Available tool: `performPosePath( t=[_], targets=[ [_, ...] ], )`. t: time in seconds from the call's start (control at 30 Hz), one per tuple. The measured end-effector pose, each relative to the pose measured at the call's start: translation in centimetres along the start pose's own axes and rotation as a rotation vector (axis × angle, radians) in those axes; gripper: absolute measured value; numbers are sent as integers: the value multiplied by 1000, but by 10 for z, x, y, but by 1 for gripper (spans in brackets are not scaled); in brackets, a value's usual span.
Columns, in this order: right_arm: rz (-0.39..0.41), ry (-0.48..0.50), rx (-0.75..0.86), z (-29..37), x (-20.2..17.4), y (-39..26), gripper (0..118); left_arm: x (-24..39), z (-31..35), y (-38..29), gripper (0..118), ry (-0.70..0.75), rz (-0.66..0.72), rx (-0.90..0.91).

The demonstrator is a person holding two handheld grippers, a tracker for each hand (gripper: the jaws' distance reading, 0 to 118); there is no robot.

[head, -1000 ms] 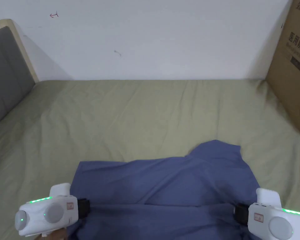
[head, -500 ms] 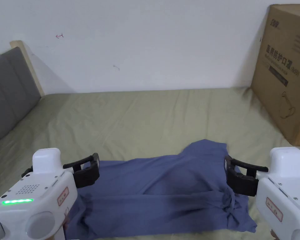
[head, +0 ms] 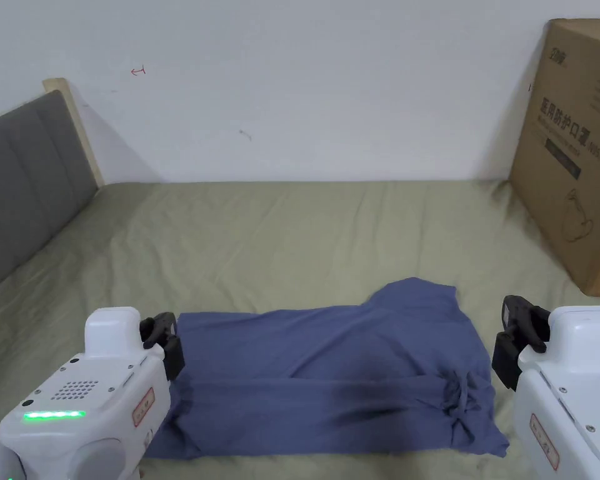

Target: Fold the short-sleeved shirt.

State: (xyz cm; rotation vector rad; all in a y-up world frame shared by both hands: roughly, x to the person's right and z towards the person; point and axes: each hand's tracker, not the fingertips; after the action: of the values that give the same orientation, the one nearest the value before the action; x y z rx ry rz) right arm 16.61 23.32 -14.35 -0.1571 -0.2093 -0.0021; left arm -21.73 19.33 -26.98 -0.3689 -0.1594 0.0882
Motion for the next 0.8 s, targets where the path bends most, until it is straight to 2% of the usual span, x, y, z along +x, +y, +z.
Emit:
performPosePath(
  t=[0.27,0.3,0.37,0.4,0.43,0.6,0.67,0.7,0.77,0.8],
  targets=[
    [-38,-2,-76,-26,9,-17,0,-66,-76,-58,1,99,108,-351],
    [-43,-6,-87,-29,12,-21,0,-74,-87,-65,10,110,125,-420],
    [-53,-8,-110,-36,12,-27,0,-88,-109,-82,74,112,181,-564],
    [-57,-10,-123,-39,12,-30,0,-91,-115,-91,98,140,203,-603],
    [-60,-12,-134,-42,14,-34,0,-93,-121,-97,107,177,207,-611],
    [-80,-25,-195,-57,15,-52,0,-88,-146,-121,107,214,67,-690],
    [-90,-28,-223,-62,17,-58,0,-86,-153,-129,103,214,60,-705],
    [-93,-29,-234,-64,19,-62,0,-84,-157,-132,92,219,61,-712],
    [-94,-41,-259,-68,21,-70,0,-81,-158,-137,24,195,65,-718],
    [-95,-46,-269,-69,23,-73,0,-79,-158,-139,5,194,68,-719]
  ],
)
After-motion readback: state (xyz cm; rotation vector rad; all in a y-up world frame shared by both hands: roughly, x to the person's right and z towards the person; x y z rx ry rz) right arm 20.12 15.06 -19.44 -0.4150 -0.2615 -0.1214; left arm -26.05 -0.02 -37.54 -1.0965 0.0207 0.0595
